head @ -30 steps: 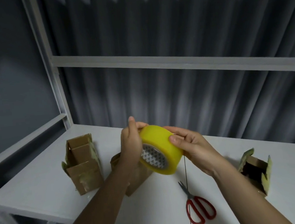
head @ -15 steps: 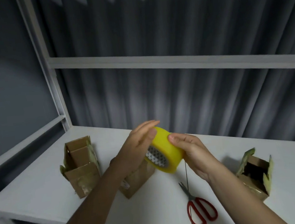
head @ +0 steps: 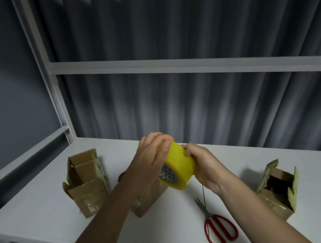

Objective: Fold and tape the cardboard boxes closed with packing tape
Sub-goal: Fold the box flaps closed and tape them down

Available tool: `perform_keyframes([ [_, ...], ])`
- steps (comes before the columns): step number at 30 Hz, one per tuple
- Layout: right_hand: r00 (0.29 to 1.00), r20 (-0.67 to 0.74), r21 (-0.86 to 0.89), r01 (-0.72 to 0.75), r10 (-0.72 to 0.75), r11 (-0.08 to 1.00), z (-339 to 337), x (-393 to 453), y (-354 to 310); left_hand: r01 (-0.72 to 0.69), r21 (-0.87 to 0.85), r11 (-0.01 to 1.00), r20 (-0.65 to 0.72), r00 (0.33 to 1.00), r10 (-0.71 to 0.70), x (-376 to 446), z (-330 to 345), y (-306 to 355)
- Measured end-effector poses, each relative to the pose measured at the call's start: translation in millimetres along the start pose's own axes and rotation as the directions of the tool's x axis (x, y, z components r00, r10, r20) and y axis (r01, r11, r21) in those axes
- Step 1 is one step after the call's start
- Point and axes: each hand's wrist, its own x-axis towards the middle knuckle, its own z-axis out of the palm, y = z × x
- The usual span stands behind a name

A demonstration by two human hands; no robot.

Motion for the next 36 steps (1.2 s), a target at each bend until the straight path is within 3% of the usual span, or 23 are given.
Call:
perform_keyframes([
  [2, 1.0, 0.001, 0.016, -0.013, 0.013, 1.0, 0.8, 0.2, -0.6, 0.006, 0.01, 1.0, 0.01, 1.0, -0.006, 0.9, -3.2, 3.5],
  [5, 0.999, 0.01, 0.032, -0.032, 0.032, 0.999, 2.7, 0.8, 0.0, -0.149, 0.105, 0.983, -0.052, 0.987, 0.155, 1.0, -2.7, 6.1],
  [12, 0.998, 0.044, 0.053, 0.041, -0.043, 0.998, 5.2, -4.3, -1.0, -0.232, 0.124, 0.965, -0.049, 0.97, 0.24, 3.4, -2.6, -1.9],
  [17, 0.992, 0.054, 0.052, 0.11, -0.113, 0.993, 7.5, -6.6, 1.0, -0.046, 0.0, 0.999, -0.08, 0.996, 0.046, 1.4, -5.3, 0.8],
  [22, 0.973, 0.147, 0.043, 0.173, -0.177, 0.984, 4.1, -12.4, 1.6, -0.022, -0.047, 0.999, -0.086, 0.996, 0.018, -0.6, -7.6, -5.1],
  [24, 0.96, 0.175, -0.001, 0.22, -0.217, 0.975, 0.0, -14.8, 0.4, 0.102, -0.175, 0.979, -0.095, 0.988, -0.12, -2.2, -9.9, -3.8],
  [29, 0.94, 0.181, -0.078, 0.306, -0.289, 0.949, -6.7, -17.4, 2.3, 0.34, -0.556, 0.758, -0.13, 0.865, -0.484, 5.1, -12.8, 1.4],
  [33, 0.932, 0.187, 0.005, 0.314, -0.31, 0.949, -8.9, -20.1, 3.2, 0.453, -0.833, 0.317, 0.092, 0.679, -0.729, 7.2, -6.6, -11.6],
  [36, 0.93, 0.171, 0.086, 0.315, -0.325, 0.945, -7.3, -17.2, 2.7, 0.495, -0.869, 0.016, 0.323, 0.59, -0.74, 7.1, 1.1, -19.0],
])
